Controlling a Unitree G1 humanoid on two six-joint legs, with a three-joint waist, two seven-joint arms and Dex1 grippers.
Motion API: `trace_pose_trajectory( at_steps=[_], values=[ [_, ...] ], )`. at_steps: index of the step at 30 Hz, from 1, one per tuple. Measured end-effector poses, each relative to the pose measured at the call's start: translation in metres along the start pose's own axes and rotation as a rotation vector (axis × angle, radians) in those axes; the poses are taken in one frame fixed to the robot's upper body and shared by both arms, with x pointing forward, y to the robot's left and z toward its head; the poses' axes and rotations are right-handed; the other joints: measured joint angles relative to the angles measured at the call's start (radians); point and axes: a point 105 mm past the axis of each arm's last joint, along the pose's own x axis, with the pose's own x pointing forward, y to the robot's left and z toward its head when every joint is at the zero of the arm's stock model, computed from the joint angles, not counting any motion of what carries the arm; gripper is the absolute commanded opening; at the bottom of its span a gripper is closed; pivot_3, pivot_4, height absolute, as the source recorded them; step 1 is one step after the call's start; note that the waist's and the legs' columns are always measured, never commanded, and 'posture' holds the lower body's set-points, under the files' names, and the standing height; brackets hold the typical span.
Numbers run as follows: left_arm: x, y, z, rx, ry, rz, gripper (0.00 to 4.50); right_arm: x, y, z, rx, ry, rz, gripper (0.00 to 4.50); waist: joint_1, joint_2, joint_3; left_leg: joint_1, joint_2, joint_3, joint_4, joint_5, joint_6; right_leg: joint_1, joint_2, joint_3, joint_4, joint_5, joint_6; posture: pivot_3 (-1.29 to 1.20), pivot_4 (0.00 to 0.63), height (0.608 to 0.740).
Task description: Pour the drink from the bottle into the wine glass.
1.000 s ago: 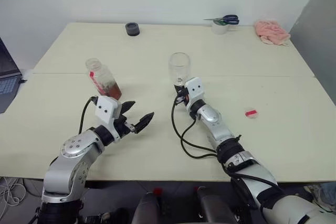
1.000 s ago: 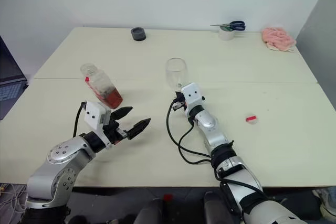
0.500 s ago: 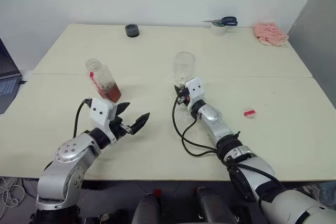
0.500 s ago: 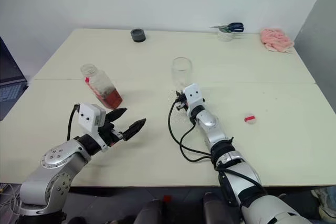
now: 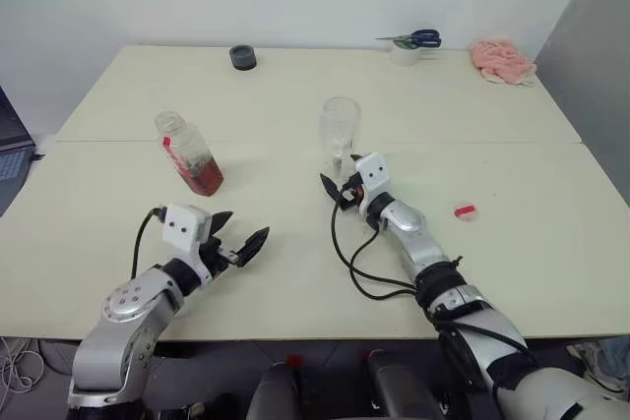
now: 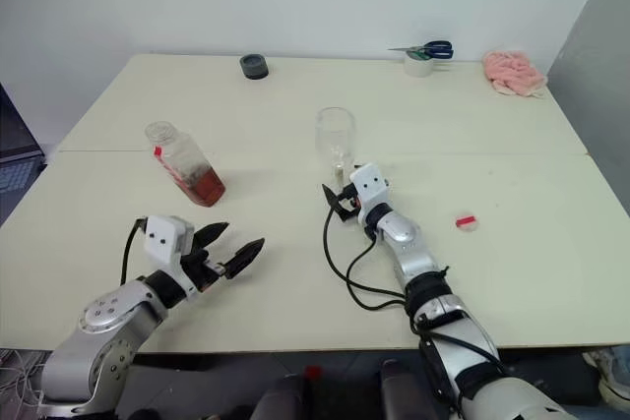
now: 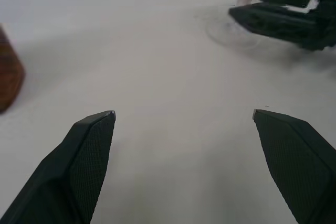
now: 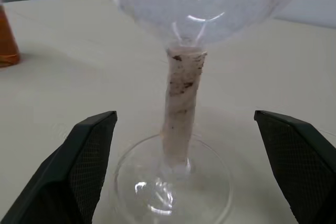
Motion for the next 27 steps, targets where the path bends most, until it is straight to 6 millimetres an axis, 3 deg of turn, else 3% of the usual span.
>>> trace_pose_trajectory(
  at_steps=[5,12,14,16,17,19,24,27],
  values=[
    [-0.024,0.025,-0.006,-0.023,-0.053,0.143,4.50,-0.049,-0.017,0.005,-0.004,0.100,0.093,4.48,0.010,0.000,0.000,0.000,-0.001,0.000,0.001,0.000,0.000,0.000,-0.001,0.000,0.000,-0.001,0.001,0.00,0.150,0.740],
    [-0.036,0.044,-0.004,-0.026,-0.065,0.188,4.50,-0.094,-0.046,0.057,0.005,0.196,0.289,4.48,0.015,0.000,0.000,0.000,0.000,0.001,0.001,0.000,0.000,0.000,0.001,0.000,-0.001,-0.003,0.004,0.00,0.150,0.740],
    [-0.036,0.048,0.008,0.035,-0.057,0.165,4.50,-0.095,-0.057,0.085,-0.001,0.197,0.333,4.48,0.012,0.000,0.002,0.000,0.000,0.002,0.001,0.000,0.000,-0.001,0.001,0.001,0.000,-0.003,0.004,0.00,0.150,0.740],
    [-0.035,0.055,0.027,0.083,-0.078,0.162,4.50,-0.091,-0.062,0.135,-0.039,0.118,0.378,4.48,0.009,0.001,0.002,0.000,0.001,0.002,0.000,0.000,0.000,-0.002,0.001,0.001,0.000,-0.003,0.004,0.00,0.150,0.740],
    [-0.034,0.059,0.039,0.102,-0.097,0.164,4.50,-0.089,-0.058,0.163,-0.078,0.065,0.412,4.48,0.008,0.001,0.002,-0.001,0.001,0.002,-0.001,0.000,0.000,-0.003,0.002,0.000,-0.001,-0.004,0.004,0.00,0.150,0.740],
    [-0.035,0.062,0.055,0.126,-0.124,0.171,4.50,-0.088,-0.044,0.198,-0.137,-0.004,0.477,4.48,0.007,-0.001,0.001,-0.001,0.002,0.001,-0.002,0.000,0.001,-0.002,0.003,0.000,-0.001,-0.004,0.004,0.00,0.150,0.740],
    [-0.031,0.065,0.075,0.156,-0.142,0.163,4.50,-0.078,-0.018,0.211,-0.079,0.015,0.580,4.48,0.011,-0.001,0.001,-0.005,0.000,0.003,0.000,-0.001,0.001,-0.006,-0.001,0.001,-0.001,-0.002,0.000,0.00,0.150,0.740],
    [-0.029,0.073,0.090,0.197,-0.151,0.168,4.50,-0.072,-0.004,0.229,-0.090,-0.011,0.626,4.48,0.012,-0.001,0.001,-0.006,0.000,0.003,0.000,-0.001,0.001,-0.008,0.000,0.000,0.000,-0.001,0.000,0.00,0.150,0.740]
  ],
)
